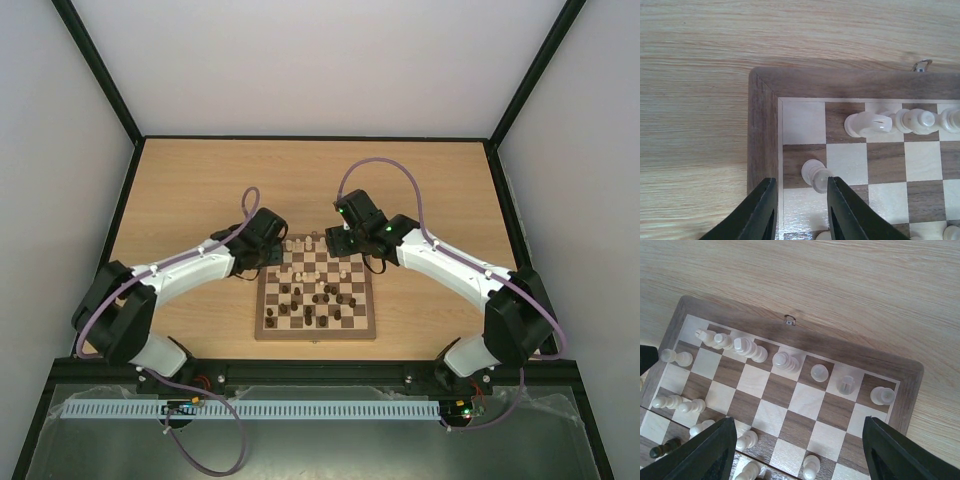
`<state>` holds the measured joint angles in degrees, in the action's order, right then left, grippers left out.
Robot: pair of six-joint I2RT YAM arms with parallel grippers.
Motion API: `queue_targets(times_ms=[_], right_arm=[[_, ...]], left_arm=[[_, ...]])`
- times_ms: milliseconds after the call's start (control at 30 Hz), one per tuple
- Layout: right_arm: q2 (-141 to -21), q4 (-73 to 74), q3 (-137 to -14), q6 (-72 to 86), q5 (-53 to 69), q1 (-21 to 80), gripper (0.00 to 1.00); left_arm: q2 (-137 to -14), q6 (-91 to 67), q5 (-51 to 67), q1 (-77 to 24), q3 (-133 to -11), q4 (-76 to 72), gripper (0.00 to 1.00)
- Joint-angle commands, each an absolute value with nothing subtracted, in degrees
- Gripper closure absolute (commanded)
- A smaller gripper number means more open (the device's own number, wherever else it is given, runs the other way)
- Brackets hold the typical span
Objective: Set up the chess pieces on the board
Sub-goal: Pick up the chess piece from the chessboard.
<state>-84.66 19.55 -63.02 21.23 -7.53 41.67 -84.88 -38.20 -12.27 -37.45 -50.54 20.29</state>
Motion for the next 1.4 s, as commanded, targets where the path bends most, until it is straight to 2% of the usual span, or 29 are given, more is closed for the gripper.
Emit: queue_targets(times_ms=[0, 167, 333, 467, 633, 867, 1367], right_arm=[[-83.6, 19.7, -62.1, 21.5, -6.4, 41.8, 0.3], [-83.8, 19.5, -62.1, 21.5, -6.2, 41.8, 0.3], [-83.8, 19.4, -62.0, 21.4, -6.2, 41.8, 0.3], [-83.9, 19.4, -62.0, 21.4, -6.1, 41.8, 0.3], [-83.7, 19.2, -61.9, 21.4, -5.9, 41.9, 0.31], [-83.5, 19.2, -61.8, 21.3, -5.6, 41.8, 0.31], [-83.4, 19.0, -61.6, 21.4, -5.2, 41.8, 0.32]], left_arm=[[-86.5, -36.4, -10.2, -37.6, -51.9, 21.4, 0.69], [-87.4, -35.9, -9.2, -37.6, -52.5, 20.4, 0.61], [-88.6, -35.7, -8.4, -37.6, -52.8, 19.6, 0.58], [-89.4, -35.6, -8.7, -37.6, -52.8, 19.1, 0.63], [-89.8, -35.5, -9.1, -37.6, -53.4, 18.9, 0.77], [-90.9, -35.1, -9.7, -37.6, -54.5, 18.8, 0.89], [-91.1, -34.5, -14.0, -37.1, -56.7, 20.2, 0.94]])
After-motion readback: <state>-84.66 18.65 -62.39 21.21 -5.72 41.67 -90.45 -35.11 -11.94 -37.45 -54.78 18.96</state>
